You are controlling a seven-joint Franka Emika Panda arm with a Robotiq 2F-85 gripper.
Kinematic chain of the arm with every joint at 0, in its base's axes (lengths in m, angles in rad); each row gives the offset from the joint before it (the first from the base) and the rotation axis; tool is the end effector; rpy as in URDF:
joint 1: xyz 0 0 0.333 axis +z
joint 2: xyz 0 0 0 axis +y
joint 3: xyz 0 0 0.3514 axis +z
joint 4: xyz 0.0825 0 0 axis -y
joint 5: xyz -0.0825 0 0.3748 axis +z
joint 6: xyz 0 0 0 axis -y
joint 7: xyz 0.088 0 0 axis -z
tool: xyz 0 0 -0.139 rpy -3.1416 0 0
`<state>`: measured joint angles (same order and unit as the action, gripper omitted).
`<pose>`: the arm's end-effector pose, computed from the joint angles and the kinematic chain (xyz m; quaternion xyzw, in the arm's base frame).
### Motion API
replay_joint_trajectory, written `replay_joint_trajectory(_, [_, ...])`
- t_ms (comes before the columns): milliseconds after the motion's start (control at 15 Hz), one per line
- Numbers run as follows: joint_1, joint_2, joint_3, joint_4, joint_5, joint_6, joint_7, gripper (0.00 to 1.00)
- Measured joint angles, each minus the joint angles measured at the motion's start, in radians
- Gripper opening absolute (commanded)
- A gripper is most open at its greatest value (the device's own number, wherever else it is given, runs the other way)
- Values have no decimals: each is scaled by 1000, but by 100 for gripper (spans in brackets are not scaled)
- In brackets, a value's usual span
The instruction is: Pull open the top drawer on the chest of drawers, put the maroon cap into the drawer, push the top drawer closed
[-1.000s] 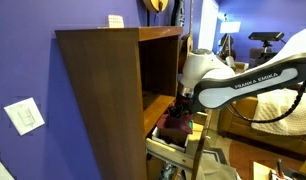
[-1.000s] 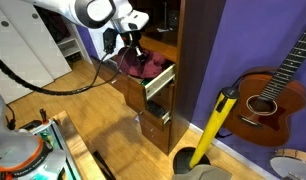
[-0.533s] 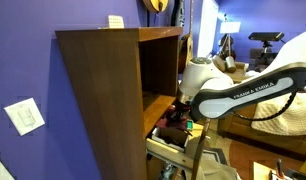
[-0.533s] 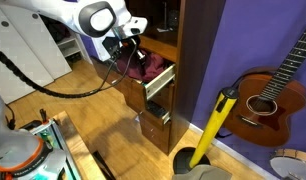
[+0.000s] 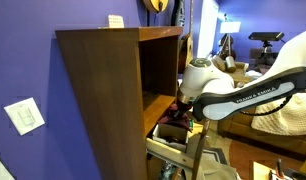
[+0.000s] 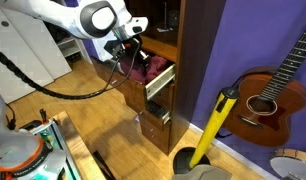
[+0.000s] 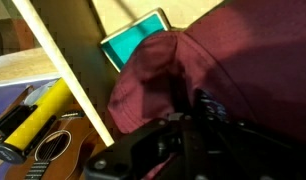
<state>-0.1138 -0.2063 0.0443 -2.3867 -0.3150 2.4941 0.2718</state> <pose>0.4889 -0.0377 0.4423 0.9794 -0.0581 0.1647 0.1014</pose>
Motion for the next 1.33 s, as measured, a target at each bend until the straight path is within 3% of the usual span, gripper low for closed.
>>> replay_joint_trajectory(400, [-24, -5, -15, -2, -109, -8, -22, 1])
replay_joint_trajectory(667, [-13, -5, -16, -15, -111, 33, -106, 1])
replay_joint_trajectory(733, [-8, -4, -15, -19, -111, 45, -125, 28])
replay_joint_trajectory(800, [-4, -3, -13, -23, -112, 52, -136, 29])
replay_joint_trajectory(933, [-2, -2, -11, -24, -113, 58, -139, 42])
replay_joint_trajectory(1333, [-18, -77, -38, -20, -113, 58, -139, 88])
